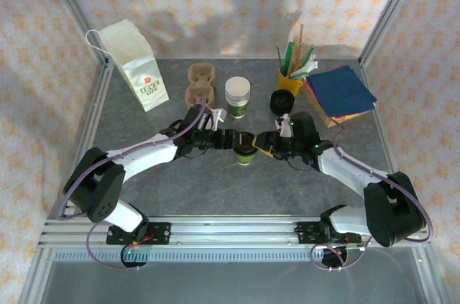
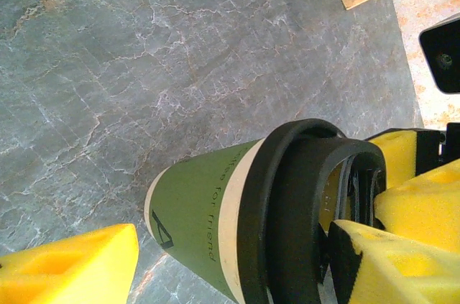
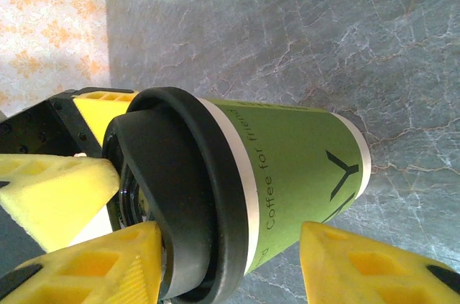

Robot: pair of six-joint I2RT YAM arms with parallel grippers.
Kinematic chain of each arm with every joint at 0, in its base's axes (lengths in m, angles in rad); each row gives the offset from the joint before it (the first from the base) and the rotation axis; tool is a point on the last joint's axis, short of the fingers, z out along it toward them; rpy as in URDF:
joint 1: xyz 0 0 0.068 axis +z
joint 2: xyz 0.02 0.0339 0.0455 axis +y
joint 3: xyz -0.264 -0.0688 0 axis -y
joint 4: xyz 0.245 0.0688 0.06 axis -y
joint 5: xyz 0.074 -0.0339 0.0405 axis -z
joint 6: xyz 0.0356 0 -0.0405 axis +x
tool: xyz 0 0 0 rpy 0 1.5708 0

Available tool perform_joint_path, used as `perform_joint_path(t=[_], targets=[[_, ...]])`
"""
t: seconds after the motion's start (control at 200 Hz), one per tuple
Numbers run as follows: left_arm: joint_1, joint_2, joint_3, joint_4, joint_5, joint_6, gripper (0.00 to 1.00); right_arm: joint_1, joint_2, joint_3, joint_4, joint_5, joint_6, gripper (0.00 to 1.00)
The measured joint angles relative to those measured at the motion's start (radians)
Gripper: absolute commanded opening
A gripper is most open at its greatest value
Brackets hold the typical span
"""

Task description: Pack the takeout coffee

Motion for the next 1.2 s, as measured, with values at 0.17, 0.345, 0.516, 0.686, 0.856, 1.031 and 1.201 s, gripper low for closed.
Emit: perform_joint_path(t=[0.17,0.345,0.516,0.686,0.856,1.031,1.201], targets=[[-0.002,0.000,-0.039,0.050,-0.002,-0.022,0.70,0.000,0.013,0.000,0.008,0.000,-0.002,0.51],[-0.013,-0.012,-0.078,0.111,-0.019,-0.039,0.69,0.000,0.018,-0.023,0.051,-0.005,0.000,0.51],[-0.019,-0.013,-0.088,0.133,-0.029,-0.057,0.69,0.000,0.022,-0.036,0.090,-0.008,0.005,0.50],[-0.019,-0.014,-0.092,0.144,-0.029,-0.075,0.68,0.000,0.016,-0.036,0.087,-0.003,0.005,0.50],[-0.020,-0.028,-0.089,0.125,-0.037,-0.074,0.68,0.003,0.008,-0.021,0.056,0.008,0.006,0.51],[-0.029,-0.038,-0.064,0.064,-0.052,-0.066,0.69,0.016,0.012,0.011,0.016,0.024,0.013,0.51],[-0.032,-0.039,-0.046,0.027,-0.055,-0.062,0.69,0.029,0.036,0.051,-0.018,0.048,0.017,0.51]])
